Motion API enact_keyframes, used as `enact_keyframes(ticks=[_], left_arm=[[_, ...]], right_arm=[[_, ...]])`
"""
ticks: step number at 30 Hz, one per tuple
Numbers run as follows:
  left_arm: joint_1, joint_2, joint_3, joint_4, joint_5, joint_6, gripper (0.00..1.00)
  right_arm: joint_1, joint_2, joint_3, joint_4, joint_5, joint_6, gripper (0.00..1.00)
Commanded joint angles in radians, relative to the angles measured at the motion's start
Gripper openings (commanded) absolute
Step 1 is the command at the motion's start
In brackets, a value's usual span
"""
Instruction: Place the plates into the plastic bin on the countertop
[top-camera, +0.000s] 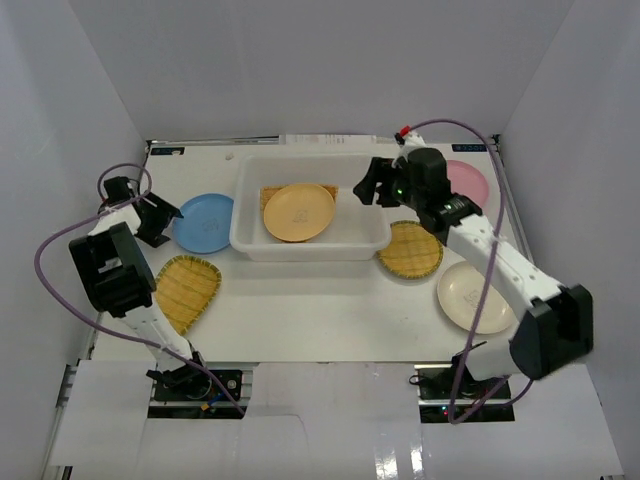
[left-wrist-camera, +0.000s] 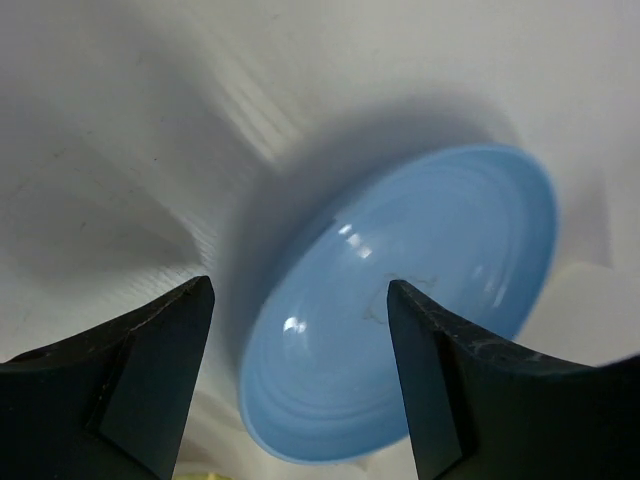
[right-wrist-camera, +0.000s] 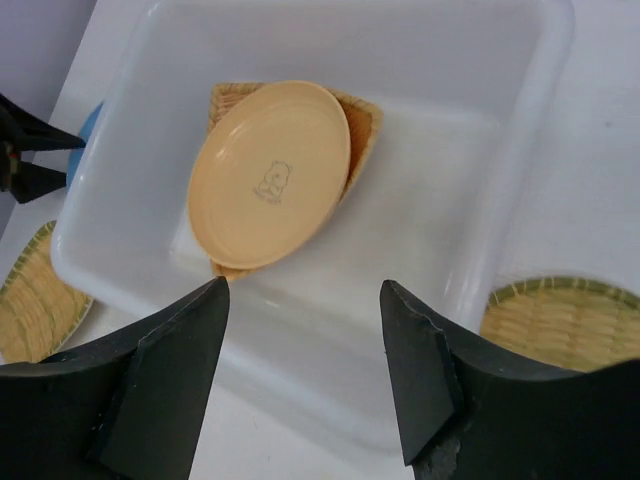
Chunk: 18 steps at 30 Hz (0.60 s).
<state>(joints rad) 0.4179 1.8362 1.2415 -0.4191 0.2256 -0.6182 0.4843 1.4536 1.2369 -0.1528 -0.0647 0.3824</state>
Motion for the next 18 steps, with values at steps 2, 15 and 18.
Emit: enact_keyframes(ticks=[2,15,18], left_arm=[[-0.005,0.092,0.076,-0.033,0.099,0.084,0.79],[-0.007,0.252,0.124,0.034,0.178,0.032,0.00],[-0.007,0.209,0.085,0.089,0.201,-0.014,0.00]], right_arm=[[-0.007,-0.302,-0.332,0.050,0.134,0.021,0.66],[-0.438,-0.414,-0.676,0.094,0.096,0.026,0.89],[-0.538,-0.276,-0.605,0.111,-0.006,0.000,0.92]])
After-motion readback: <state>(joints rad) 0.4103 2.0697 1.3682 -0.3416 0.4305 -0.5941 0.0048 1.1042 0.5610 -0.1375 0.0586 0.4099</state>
